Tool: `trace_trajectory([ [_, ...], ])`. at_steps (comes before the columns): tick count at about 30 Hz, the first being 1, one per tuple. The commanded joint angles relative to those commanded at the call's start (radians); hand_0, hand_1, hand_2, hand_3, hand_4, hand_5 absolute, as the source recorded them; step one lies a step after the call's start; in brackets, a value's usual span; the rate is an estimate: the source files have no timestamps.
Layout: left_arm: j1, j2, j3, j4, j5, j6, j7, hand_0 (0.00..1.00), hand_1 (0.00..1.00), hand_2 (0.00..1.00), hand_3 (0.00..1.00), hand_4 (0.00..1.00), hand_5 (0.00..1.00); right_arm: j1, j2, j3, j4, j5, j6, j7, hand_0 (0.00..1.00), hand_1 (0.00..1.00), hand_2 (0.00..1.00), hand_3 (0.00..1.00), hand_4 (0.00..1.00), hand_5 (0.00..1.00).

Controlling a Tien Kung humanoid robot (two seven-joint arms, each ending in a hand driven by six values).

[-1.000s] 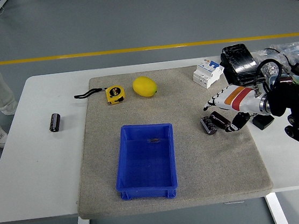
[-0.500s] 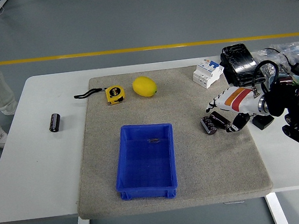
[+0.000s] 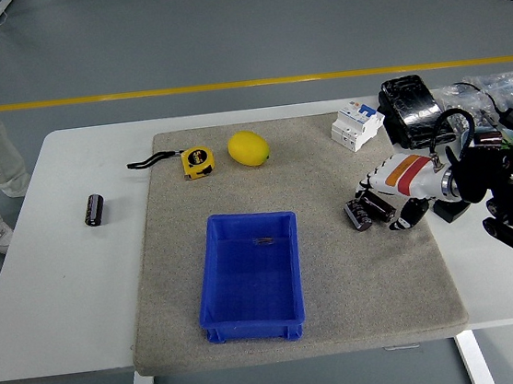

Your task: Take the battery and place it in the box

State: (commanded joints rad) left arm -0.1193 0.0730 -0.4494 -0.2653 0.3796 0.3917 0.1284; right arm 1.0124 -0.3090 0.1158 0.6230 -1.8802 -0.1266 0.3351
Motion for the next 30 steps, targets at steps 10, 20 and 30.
trace_trajectory([
  [10,-0.005,0.001,-0.002,-0.001,0.006,0.000,0.002,0.700,0.586,0.665,0.684,0.657,0.782,-0.002,0.009,-0.009,-0.042,0.023,-0.014,0.005,0.720,0.723,0.767,0.798,0.874,0.224],
  [20,-0.007,0.000,-0.006,-0.001,0.013,-0.001,0.004,0.700,0.586,0.665,0.684,0.657,0.781,-0.008,0.010,-0.020,-0.050,0.035,-0.029,0.012,0.651,0.655,0.717,0.693,0.823,0.228],
  [30,-0.005,0.000,-0.009,-0.001,0.018,-0.002,0.005,0.700,0.586,0.664,0.682,0.657,0.780,-0.009,0.006,-0.021,-0.050,0.042,-0.026,0.010,0.550,0.552,0.615,0.616,0.736,0.200],
])
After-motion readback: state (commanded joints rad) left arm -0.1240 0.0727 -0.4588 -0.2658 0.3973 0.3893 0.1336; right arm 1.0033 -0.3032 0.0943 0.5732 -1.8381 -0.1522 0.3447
